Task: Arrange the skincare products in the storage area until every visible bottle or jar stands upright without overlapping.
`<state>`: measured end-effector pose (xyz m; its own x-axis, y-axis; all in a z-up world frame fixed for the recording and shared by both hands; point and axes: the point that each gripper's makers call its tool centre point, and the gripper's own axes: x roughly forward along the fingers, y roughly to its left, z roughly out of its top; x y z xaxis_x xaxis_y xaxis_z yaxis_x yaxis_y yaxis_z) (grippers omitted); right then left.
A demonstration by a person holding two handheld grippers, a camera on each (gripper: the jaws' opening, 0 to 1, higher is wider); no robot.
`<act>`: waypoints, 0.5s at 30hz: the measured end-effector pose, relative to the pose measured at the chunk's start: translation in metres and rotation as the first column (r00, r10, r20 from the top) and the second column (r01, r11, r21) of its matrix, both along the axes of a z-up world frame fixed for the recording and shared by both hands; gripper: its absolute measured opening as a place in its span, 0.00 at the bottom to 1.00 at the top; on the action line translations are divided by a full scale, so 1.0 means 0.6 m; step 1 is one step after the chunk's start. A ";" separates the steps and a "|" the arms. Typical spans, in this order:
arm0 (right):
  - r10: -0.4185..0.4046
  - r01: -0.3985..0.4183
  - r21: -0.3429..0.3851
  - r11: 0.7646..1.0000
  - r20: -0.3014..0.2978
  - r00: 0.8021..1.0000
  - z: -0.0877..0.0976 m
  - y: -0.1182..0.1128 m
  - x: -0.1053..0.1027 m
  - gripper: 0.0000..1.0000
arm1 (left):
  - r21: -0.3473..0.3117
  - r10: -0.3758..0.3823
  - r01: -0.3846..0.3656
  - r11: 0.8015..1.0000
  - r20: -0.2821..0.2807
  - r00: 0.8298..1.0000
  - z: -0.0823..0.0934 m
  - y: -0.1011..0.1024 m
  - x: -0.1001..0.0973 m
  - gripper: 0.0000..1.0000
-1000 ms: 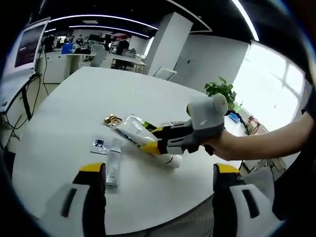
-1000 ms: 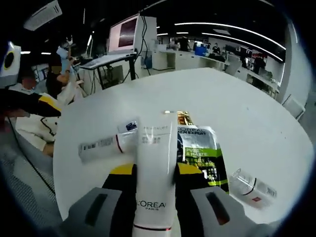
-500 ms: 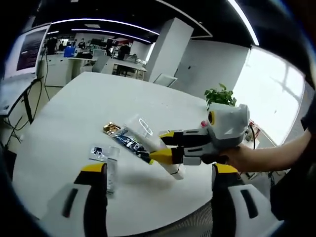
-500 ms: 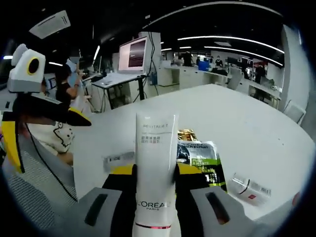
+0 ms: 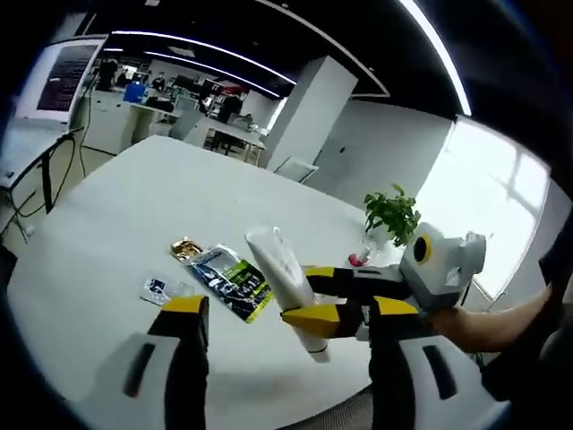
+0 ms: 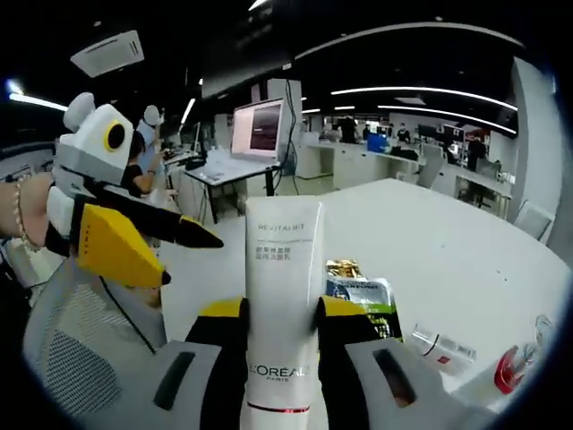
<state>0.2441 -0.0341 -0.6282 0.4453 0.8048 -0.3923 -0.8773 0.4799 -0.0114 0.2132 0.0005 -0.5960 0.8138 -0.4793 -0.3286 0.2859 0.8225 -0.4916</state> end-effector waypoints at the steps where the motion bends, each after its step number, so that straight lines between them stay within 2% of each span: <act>1: 0.004 -0.004 0.003 1.000 0.003 1.000 0.004 -0.001 -0.004 0.29 | -0.011 -0.001 0.002 1.000 0.003 1.000 0.002 -0.003 0.001 0.62; 3: 0.013 -0.013 0.005 1.000 0.018 1.000 0.018 -0.005 -0.019 0.29 | -0.022 -0.003 0.003 1.000 0.006 1.000 0.006 -0.007 0.004 0.60; 8: 0.021 -0.021 0.025 0.999 0.030 0.999 0.031 -0.011 -0.033 0.29 | -0.048 -0.014 0.015 0.999 0.015 1.000 0.016 -0.015 0.014 0.53; 15: 0.044 -0.045 0.037 0.998 0.038 0.998 0.039 -0.001 -0.050 0.29 | -0.072 -0.027 0.030 0.997 0.038 0.999 0.027 -0.024 0.016 0.40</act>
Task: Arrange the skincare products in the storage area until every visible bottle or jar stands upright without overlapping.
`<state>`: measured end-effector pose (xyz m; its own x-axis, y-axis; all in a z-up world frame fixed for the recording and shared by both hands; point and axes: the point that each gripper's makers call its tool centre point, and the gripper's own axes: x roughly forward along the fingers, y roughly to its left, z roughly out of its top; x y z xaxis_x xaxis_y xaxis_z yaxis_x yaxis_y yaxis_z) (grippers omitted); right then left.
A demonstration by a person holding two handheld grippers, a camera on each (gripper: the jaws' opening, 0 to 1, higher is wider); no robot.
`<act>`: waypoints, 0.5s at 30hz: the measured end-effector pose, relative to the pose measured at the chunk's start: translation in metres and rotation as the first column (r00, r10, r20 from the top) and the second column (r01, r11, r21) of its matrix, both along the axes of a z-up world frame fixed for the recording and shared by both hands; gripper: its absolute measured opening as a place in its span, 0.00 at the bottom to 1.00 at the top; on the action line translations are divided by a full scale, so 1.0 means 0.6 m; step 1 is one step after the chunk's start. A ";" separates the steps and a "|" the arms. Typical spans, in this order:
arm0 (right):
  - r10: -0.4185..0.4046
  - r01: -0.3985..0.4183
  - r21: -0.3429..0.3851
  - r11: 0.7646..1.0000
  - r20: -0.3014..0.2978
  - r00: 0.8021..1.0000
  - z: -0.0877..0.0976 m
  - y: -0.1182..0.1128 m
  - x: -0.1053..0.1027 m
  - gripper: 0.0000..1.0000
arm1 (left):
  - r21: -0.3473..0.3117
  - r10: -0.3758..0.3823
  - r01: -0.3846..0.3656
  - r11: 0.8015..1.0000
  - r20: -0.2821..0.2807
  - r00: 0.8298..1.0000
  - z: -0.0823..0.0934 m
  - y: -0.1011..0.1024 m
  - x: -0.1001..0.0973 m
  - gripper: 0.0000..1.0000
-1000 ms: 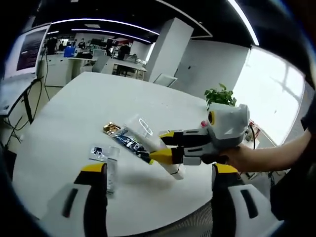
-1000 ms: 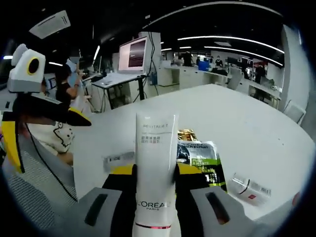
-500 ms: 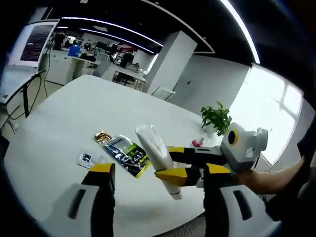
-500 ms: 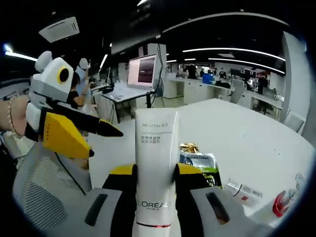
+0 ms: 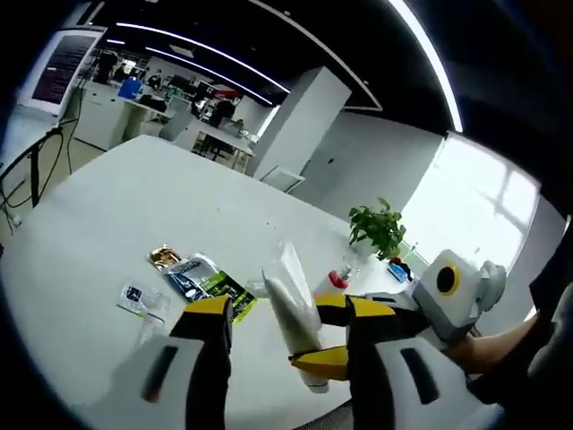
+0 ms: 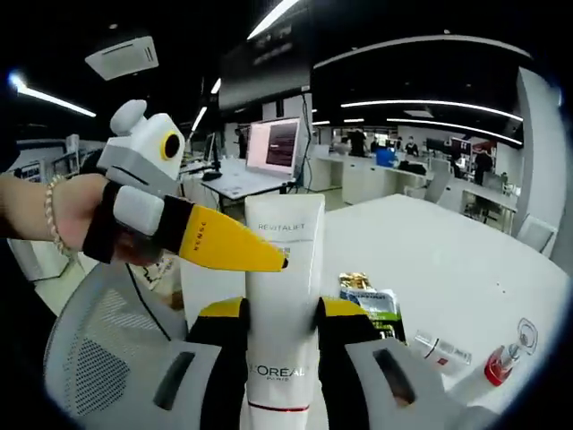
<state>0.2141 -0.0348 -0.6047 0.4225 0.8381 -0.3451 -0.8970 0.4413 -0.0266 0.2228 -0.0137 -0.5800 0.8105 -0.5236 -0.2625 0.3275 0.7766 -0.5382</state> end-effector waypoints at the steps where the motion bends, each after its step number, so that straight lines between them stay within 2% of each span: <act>1: 0.002 -0.002 0.004 1.000 -0.001 1.000 0.002 0.002 -0.003 0.29 | -0.008 -0.001 0.001 1.000 0.002 1.000 0.001 0.000 0.001 0.38; 7: 0.016 -0.016 0.015 1.000 0.000 1.000 0.011 0.008 -0.012 0.29 | -0.017 -0.002 0.002 1.000 0.012 1.000 0.006 -0.006 -0.005 0.28; 10: 0.025 -0.025 0.018 1.000 0.001 1.000 0.017 0.010 -0.016 0.29 | 0.014 0.005 -0.005 1.000 0.016 1.000 0.003 -0.001 -0.006 0.19; 12: 0.028 -0.028 0.019 0.999 0.003 1.000 0.019 0.011 -0.016 0.29 | 0.012 -0.002 0.002 1.000 0.020 1.000 0.006 -0.004 -0.007 0.17; 13: 0.029 -0.029 0.020 0.999 0.002 1.000 0.019 0.011 -0.016 0.29 | 0.015 -0.004 0.004 1.000 0.026 1.000 0.010 -0.005 -0.006 0.16; 15: 0.029 -0.029 0.023 0.999 0.005 1.000 0.023 0.010 -0.017 0.29 | 0.039 0.002 -0.005 0.999 0.085 0.996 0.023 -0.004 0.000 0.15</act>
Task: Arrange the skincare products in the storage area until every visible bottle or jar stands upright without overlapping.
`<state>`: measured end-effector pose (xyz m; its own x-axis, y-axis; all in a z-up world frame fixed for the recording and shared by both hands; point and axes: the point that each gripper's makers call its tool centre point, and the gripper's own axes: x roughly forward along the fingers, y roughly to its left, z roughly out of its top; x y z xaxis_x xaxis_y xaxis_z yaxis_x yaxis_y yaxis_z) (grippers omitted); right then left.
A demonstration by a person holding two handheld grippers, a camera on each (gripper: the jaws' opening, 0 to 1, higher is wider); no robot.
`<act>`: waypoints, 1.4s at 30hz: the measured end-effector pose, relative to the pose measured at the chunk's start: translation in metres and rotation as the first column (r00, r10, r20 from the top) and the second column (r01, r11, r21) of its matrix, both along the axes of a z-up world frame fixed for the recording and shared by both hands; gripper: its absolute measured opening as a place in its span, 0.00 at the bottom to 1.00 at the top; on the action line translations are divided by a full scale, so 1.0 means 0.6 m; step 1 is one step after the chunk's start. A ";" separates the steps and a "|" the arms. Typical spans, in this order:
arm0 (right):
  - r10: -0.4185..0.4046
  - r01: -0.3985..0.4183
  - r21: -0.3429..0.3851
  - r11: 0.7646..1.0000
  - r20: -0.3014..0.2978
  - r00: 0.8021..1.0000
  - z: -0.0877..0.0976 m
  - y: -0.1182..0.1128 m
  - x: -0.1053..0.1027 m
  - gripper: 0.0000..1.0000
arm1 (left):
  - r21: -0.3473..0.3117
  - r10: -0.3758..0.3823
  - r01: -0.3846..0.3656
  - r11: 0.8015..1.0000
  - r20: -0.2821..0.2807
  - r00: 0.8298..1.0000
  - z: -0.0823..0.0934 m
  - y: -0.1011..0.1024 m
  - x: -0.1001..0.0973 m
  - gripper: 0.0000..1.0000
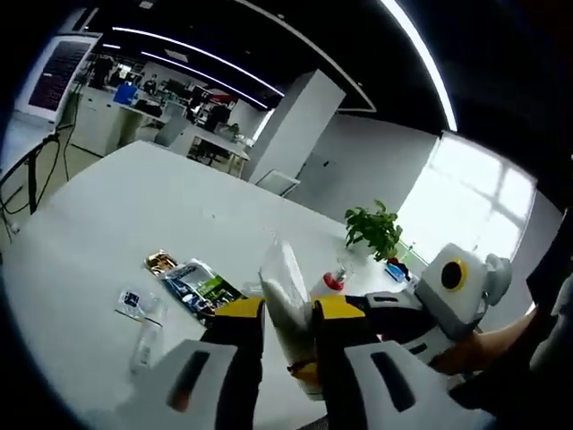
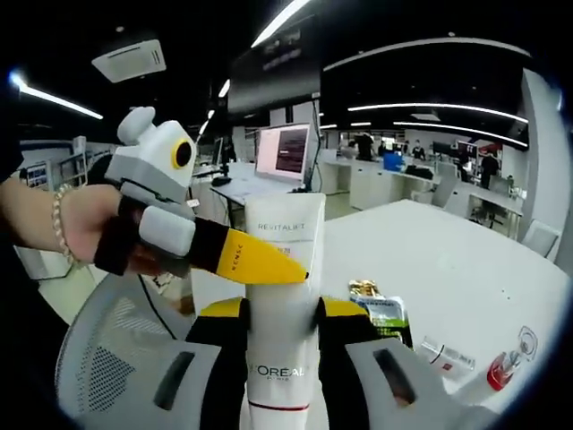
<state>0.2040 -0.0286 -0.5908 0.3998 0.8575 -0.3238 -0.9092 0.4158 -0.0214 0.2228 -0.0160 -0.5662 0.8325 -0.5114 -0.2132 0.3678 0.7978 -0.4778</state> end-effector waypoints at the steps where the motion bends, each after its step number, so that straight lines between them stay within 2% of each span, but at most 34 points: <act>1: -0.005 0.005 0.008 1.000 -0.004 1.000 0.003 -0.001 0.001 0.29 | -0.014 -0.006 0.006 1.000 -0.019 1.000 0.000 -0.004 -0.004 0.13; 3: -0.012 0.012 0.017 1.000 -0.008 1.000 0.010 -0.007 0.002 0.30 | -0.031 -0.028 0.028 0.999 -0.010 1.000 0.011 -0.014 -0.003 0.11; 6: -0.013 0.013 0.001 1.000 0.015 1.000 0.014 -0.014 0.001 0.30 | -0.015 -0.070 0.070 0.997 -0.012 0.997 0.015 -0.023 -0.001 0.11; 8: -0.011 0.011 0.002 1.000 0.010 1.000 0.017 -0.019 0.002 0.30 | -0.018 -0.093 0.093 0.996 -0.019 0.995 0.017 -0.027 0.001 0.11; 12: -0.017 0.016 0.027 1.000 0.021 1.000 0.030 -0.028 0.006 0.31 | -0.040 -0.130 0.129 0.991 -0.021 0.991 0.035 -0.038 0.003 0.10; 13: -0.008 0.007 0.032 0.999 0.030 1.000 0.032 -0.029 0.006 0.31 | -0.035 -0.144 0.144 0.989 -0.018 0.989 0.039 -0.042 0.003 0.10; 14: 0.032 -0.033 0.032 0.999 0.037 0.999 0.034 -0.031 0.002 0.32 | 0.013 -0.189 0.189 0.982 -0.008 0.982 0.041 -0.048 -0.001 0.10; 16: 0.073 -0.074 0.046 0.996 0.011 0.997 0.037 -0.039 -0.003 0.31 | 0.057 -0.229 0.228 0.972 0.000 0.974 0.045 -0.056 -0.005 0.09; 19: 0.130 -0.130 0.090 0.987 0.014 0.991 0.057 -0.047 -0.014 0.30 | 0.133 -0.323 0.316 0.940 0.041 0.945 0.064 -0.075 -0.011 0.09; 23: 0.223 -0.216 0.189 0.958 -0.017 0.975 0.086 -0.065 -0.017 0.29 | 0.097 -0.414 0.406 0.909 0.082 0.907 0.100 -0.095 -0.017 0.08; 26: 0.288 -0.276 0.233 0.932 -0.016 0.958 0.110 -0.078 -0.023 0.26 | 0.117 -0.489 0.476 0.871 0.122 0.864 0.126 -0.122 -0.031 0.08; 27: 0.318 -0.298 0.271 0.915 -0.030 0.948 0.122 -0.083 -0.026 0.25 | 0.123 -0.519 0.506 0.854 0.134 0.844 0.136 -0.133 -0.038 0.08; 29: 0.357 -0.329 0.303 0.894 -0.038 0.933 0.134 -0.088 -0.031 0.25 | 0.123 -0.553 0.539 0.833 0.155 0.819 0.149 -0.146 -0.045 0.08; 31: 0.407 -0.380 0.307 0.872 -0.025 0.913 0.146 -0.093 -0.041 0.25 | 0.112 -0.599 0.589 0.800 0.194 0.777 0.171 -0.168 -0.058 0.08; 33: 0.429 -0.405 0.303 0.863 -0.013 0.903 0.153 -0.093 -0.047 0.26 | 0.116 -0.626 0.616 0.779 0.213 0.750 0.182 -0.180 -0.066 0.08; 34: 0.452 -0.430 0.302 0.851 -0.002 0.892 0.159 -0.091 -0.055 0.25 | 0.121 -0.639 0.629 0.768 0.219 0.737 0.188 -0.188 -0.070 0.08; 35: 0.467 -0.444 0.307 0.842 -0.003 0.884 0.162 -0.092 -0.060 0.23 | 0.128 -0.648 0.637 0.760 0.221 0.729 0.190 -0.190 -0.069 0.08; 36: 0.464 -0.441 0.306 0.843 -0.001 0.886 0.164 -0.094 -0.058 0.23 | 0.139 -0.659 0.646 0.750 0.227 0.717 0.192 -0.192 -0.070 0.08; 37: 0.467 -0.443 0.308 0.842 -0.003 0.884 0.165 -0.096 -0.059 0.22 | 0.143 -0.661 0.647 0.749 0.228 0.715 0.194 -0.194 -0.070 0.08; 39: 0.474 -0.451 0.310 0.837 0.001 0.880 0.166 -0.098 -0.062 0.22 | 0.147 -0.679 0.664 0.733 0.228 0.698 0.196 -0.198 -0.072 0.08; 40: 0.474 -0.452 0.311 0.836 0.004 0.880 0.167 -0.099 -0.063 0.21 | 0.150 -0.688 0.673 0.724 0.230 0.689 0.196 -0.196 -0.069 0.08; 42: 0.461 -0.439 0.307 0.845 0.000 0.887 0.166 -0.099 -0.061 0.20 | 0.159 -0.694 0.677 0.718 0.231 0.682 0.195 -0.196 -0.069 0.08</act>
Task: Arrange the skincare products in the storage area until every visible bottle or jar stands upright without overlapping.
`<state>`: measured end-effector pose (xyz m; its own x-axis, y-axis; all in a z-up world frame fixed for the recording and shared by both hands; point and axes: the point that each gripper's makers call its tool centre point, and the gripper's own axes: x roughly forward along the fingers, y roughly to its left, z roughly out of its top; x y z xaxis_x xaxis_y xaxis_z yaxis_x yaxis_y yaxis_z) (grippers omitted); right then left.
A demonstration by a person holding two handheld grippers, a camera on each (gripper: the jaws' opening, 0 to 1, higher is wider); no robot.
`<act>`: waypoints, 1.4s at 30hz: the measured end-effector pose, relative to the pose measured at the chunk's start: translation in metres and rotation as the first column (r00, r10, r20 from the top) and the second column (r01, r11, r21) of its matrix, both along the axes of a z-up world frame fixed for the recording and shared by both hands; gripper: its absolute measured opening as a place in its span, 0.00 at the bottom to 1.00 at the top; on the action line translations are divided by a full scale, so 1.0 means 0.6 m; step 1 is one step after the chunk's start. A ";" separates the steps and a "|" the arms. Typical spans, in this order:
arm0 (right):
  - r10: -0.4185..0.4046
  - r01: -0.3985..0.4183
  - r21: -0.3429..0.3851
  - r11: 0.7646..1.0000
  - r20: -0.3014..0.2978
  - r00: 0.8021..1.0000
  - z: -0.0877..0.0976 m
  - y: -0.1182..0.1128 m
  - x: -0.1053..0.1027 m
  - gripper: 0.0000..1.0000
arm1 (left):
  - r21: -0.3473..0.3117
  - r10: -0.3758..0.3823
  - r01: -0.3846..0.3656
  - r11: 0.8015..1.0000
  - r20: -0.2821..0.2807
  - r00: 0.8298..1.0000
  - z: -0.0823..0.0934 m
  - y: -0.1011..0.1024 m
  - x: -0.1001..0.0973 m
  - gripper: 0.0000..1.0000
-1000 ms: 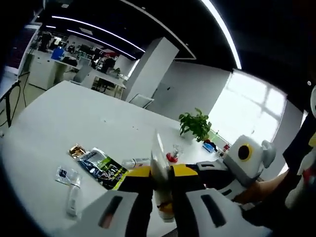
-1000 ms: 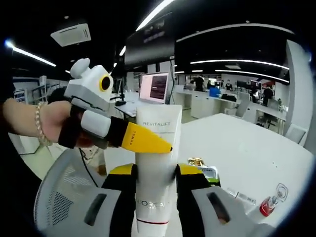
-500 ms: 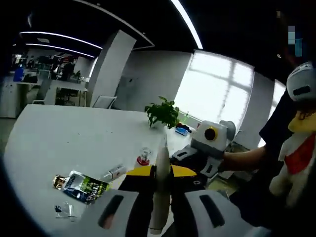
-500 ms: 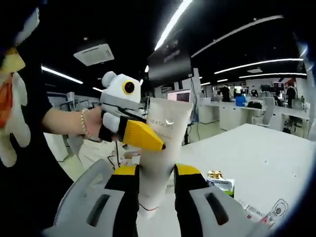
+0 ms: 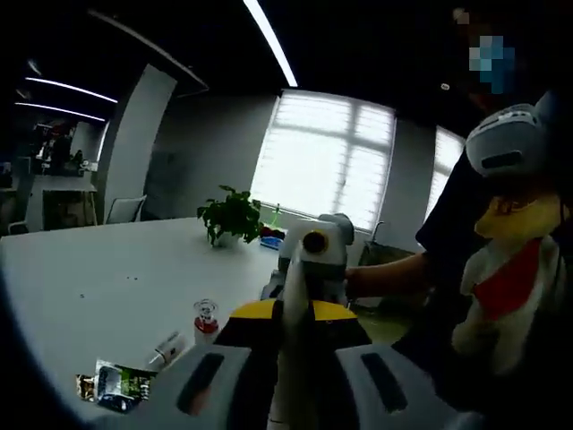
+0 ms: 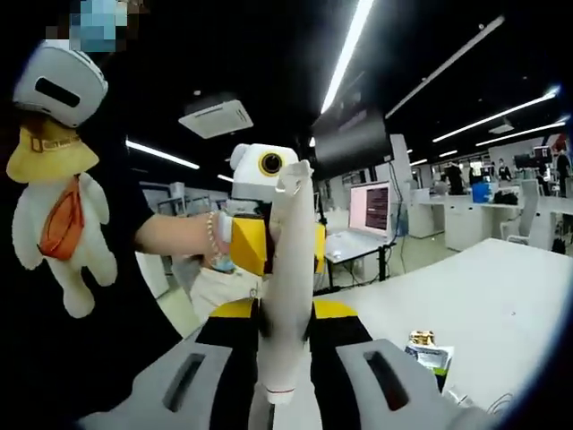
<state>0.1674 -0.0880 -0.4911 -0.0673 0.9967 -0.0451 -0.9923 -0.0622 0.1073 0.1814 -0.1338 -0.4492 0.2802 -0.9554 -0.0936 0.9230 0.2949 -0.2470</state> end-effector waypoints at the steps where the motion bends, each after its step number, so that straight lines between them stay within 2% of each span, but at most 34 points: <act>1: -0.008 0.008 -0.008 1.000 0.010 1.000 -0.002 0.000 0.000 0.20 | 0.012 -0.002 0.002 1.000 0.003 1.000 -0.002 -0.001 0.001 0.09; 4: -0.023 0.026 -0.049 0.998 0.052 0.998 -0.014 -0.002 0.004 0.18 | 0.076 -0.014 0.011 0.997 0.033 0.999 -0.015 0.000 0.003 0.11; 6: -0.008 0.015 -0.091 0.996 0.077 0.997 -0.028 -0.004 0.002 0.17 | 0.110 -0.036 0.033 0.993 0.028 0.999 -0.024 -0.002 -0.001 0.11; 11: -0.013 0.026 -0.130 0.991 0.096 0.995 -0.050 0.001 0.001 0.17 | 0.217 -0.066 0.056 0.974 0.037 0.997 -0.049 0.007 0.004 0.12; 13: -0.013 0.030 -0.156 0.987 0.107 0.994 -0.060 0.003 0.001 0.17 | 0.299 -0.084 0.065 0.952 0.051 0.995 -0.066 0.004 0.002 0.13; 14: -0.015 0.036 -0.178 0.983 0.119 0.993 -0.070 0.002 0.003 0.17 | 0.349 -0.098 0.069 0.935 0.065 0.993 -0.076 0.000 -0.001 0.13; 16: -0.010 0.037 -0.206 0.978 0.129 0.992 -0.084 0.001 0.004 0.17 | 0.410 -0.122 0.083 0.908 0.069 0.990 -0.093 -0.004 -0.005 0.13; 22: -0.024 0.069 -0.282 0.957 0.161 0.987 -0.140 -0.005 0.011 0.17 | 0.529 -0.162 0.106 0.842 0.060 0.985 -0.147 -0.014 -0.008 0.12; 23: -0.032 0.080 -0.293 0.953 0.166 0.986 -0.149 -0.005 0.014 0.17 | 0.570 -0.172 0.109 0.814 0.058 0.983 -0.163 -0.011 -0.007 0.12; 24: -0.037 0.088 -0.301 0.950 0.172 0.984 -0.157 -0.004 0.016 0.17 | 0.581 -0.179 0.110 0.806 0.063 0.982 -0.171 -0.011 -0.005 0.12; 31: -0.058 0.113 -0.338 0.934 0.167 0.984 -0.216 -0.004 0.026 0.18 | 0.620 -0.180 0.148 0.770 -0.010 0.984 -0.230 -0.006 0.007 0.12; 36: -0.076 0.125 -0.385 0.915 0.139 0.987 -0.266 -0.015 0.031 0.18 | 0.655 -0.196 0.178 0.734 -0.046 0.979 -0.274 -0.007 0.009 0.11; 39: -0.091 0.139 -0.405 0.904 0.136 0.987 -0.288 -0.025 0.032 0.18 | 0.664 -0.206 0.194 0.722 -0.061 0.977 -0.287 -0.010 0.011 0.11; 42: -0.112 0.149 -0.398 0.905 0.114 0.987 -0.297 -0.033 0.033 0.18 | 0.663 -0.217 0.210 0.719 -0.073 0.973 -0.294 -0.015 0.013 0.10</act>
<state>0.1874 -0.1080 -0.6692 0.0843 0.8915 -0.4451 -0.9951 0.0987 0.0093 0.1894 -0.1431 -0.6253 0.0809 -0.6856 -0.7235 0.9830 0.1749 -0.0559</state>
